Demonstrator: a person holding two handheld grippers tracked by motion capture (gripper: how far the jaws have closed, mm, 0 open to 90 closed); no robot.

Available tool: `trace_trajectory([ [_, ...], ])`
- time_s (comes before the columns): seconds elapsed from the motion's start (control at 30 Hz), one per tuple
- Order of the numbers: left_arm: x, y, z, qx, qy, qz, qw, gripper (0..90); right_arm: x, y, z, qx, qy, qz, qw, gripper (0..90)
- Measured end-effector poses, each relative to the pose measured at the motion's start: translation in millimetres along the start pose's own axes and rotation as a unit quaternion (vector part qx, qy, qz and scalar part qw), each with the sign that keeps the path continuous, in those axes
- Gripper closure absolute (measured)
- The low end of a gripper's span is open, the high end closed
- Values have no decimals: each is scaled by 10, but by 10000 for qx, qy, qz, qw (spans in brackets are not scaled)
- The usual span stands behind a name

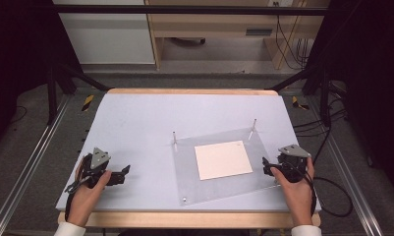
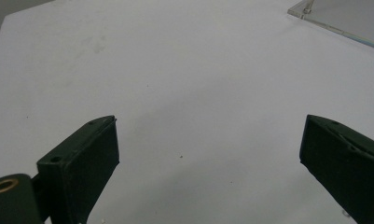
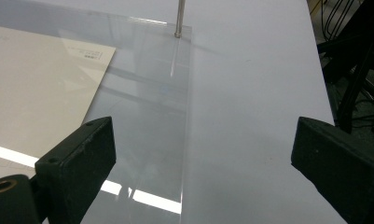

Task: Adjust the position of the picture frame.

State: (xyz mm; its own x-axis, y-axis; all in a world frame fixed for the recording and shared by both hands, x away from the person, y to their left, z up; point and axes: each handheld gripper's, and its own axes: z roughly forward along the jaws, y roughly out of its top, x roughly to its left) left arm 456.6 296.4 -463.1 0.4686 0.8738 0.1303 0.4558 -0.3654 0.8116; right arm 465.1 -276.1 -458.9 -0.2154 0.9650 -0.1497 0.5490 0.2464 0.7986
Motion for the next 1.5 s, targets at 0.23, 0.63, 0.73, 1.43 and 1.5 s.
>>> trace_trajectory([
  [0.23,-75,31,-7,77,-184,140,9997,46,39,-11,12,67,-20,-162,9998,101],
  [0.63,-433,159,17,38,-460,435,9980,44,109,-5,-3,110,54,-484,9988,135],
  [0.73,-518,204,22,19,-529,509,9973,56,154,21,-27,142,89,-497,9986,133],
  [1.43,-925,826,218,90,-898,1091,9899,105,409,338,-100,312,644,-1056,9918,369],
  [1.5,-929,1010,377,114,-930,1009,9905,124,307,497,-40,358,795,-999,9912,461],
])
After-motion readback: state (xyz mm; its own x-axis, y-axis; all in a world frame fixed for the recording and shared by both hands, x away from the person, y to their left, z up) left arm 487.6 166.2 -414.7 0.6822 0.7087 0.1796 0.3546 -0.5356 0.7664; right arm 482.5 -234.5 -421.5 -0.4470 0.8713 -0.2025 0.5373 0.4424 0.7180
